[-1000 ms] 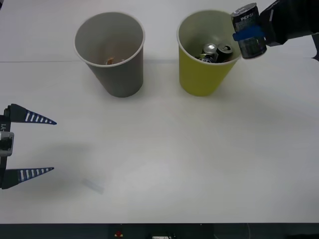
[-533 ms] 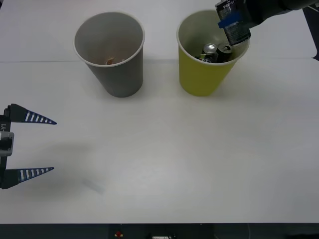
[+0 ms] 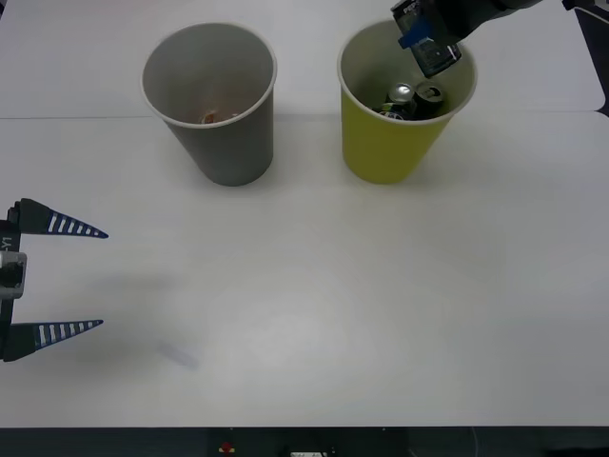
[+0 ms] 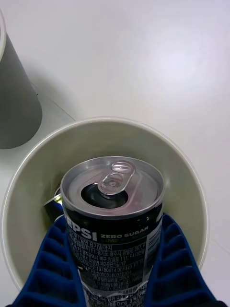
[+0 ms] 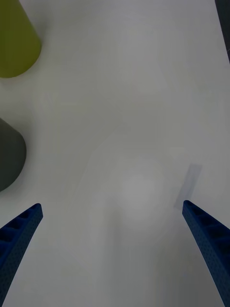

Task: Put the can into the green bin and the plastic bottle into the gray bin

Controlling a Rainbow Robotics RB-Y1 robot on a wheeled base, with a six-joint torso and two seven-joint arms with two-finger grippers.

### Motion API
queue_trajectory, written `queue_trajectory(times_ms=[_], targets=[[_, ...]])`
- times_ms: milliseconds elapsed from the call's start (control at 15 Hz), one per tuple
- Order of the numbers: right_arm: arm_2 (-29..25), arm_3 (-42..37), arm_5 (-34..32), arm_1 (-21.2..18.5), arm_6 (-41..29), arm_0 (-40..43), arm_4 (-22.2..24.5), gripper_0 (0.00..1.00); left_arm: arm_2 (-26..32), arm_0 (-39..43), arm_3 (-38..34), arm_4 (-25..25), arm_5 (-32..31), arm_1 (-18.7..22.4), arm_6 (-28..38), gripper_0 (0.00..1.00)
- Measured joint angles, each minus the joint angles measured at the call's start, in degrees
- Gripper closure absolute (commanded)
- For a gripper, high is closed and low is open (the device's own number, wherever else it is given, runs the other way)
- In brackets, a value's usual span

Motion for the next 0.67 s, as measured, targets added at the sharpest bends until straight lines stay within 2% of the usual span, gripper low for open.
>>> queue_trajectory(times_ms=[67,133,467,667], targets=[[0.0,0.0,0.1,0.0,0.8,0.0,0.0,0.02,0.0,0.0,0.0,0.0,0.0,0.0,0.0,0.0],[0.0,0.0,0.1,0.0,1.6,-0.1,0.0,0.0,0.0,0.0,0.0,0.0,0.0,0.0,0.0,0.0],[-0.7,-0.2,-0.9,-0.1,2.2,0.0,-1.7,0.0,0.0,0.0,0.0,0.0,0.0,0.0,0.0,0.0],[-4.8,-3.0,-1.5,-0.5,4.4,1.5,-5.5,0.0,0.0,0.0,0.0,0.0,0.0,0.0,0.0,0.0]])
